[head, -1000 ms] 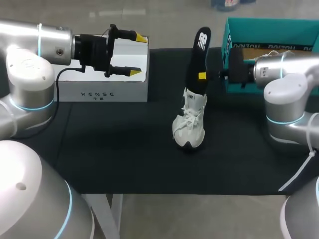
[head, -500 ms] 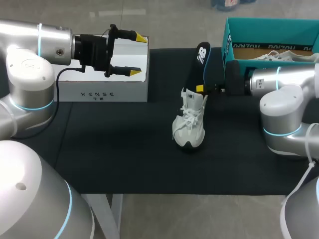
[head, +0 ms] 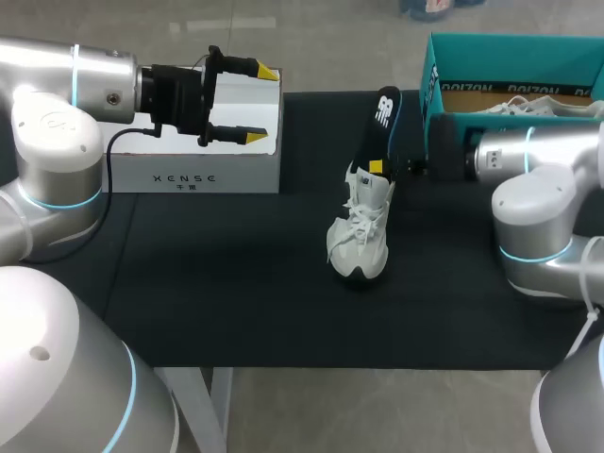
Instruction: Take the shoe out of the shoebox, open the shoe tongue, remove and reinsert the insole, then place the shoe into the shoebox
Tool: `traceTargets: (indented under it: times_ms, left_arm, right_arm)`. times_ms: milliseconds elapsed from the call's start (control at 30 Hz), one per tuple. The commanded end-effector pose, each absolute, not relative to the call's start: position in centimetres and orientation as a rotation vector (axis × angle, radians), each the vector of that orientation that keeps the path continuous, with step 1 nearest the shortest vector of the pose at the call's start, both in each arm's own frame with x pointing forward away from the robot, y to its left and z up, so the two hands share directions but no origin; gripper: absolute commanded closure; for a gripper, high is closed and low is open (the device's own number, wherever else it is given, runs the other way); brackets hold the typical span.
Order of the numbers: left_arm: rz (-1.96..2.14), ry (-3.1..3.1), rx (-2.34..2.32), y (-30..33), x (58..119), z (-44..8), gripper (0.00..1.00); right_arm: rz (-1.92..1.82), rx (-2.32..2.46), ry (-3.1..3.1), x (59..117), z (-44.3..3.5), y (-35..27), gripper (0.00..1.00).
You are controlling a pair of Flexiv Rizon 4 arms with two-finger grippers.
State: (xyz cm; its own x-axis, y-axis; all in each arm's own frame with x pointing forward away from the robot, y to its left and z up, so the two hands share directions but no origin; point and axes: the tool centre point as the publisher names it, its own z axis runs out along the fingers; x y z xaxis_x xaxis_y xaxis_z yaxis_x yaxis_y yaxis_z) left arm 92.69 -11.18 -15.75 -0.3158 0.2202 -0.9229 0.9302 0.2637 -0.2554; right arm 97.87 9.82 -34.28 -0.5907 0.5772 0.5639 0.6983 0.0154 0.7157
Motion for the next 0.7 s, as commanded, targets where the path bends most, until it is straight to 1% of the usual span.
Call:
traceTargets:
  times_ms: [33,100,133,167,200,400,700]
  left_arm:
    - [-1.100,1.728,1.065,-11.1,92.6,-15.6,0.00]
    - [-1.100,1.728,1.065,-11.1,92.6,-15.6,0.00]
    - [-1.100,1.728,1.065,-11.1,92.6,-15.6,0.00]
    - [-1.100,1.728,1.065,-11.1,92.6,-15.6,0.00]
    - [-1.100,1.728,1.065,-11.1,92.6,-15.6,0.00]
    - [-1.100,1.728,1.065,-11.1,92.6,-15.6,0.00]
    - [-1.100,1.728,1.065,-11.1,92.6,-15.6,0.00]
  right_arm:
    - [-1.636,-1.357,-2.177,99.7,-33.9,10.1,0.45]
    - [-1.644,-1.356,-2.187,100.3,-33.6,10.0,0.59]
    - [-1.646,-1.357,-2.190,100.4,-33.4,10.0,0.74]
    - [-1.651,-1.359,-2.192,100.5,-33.3,9.9,0.94]
    - [-1.651,-1.361,-2.193,100.5,-33.3,9.9,1.00]
    - [-1.610,-1.375,-2.197,99.5,-34.1,9.9,1.00]
    - [-1.479,-1.347,-2.210,95.8,-36.5,11.2,1.00]
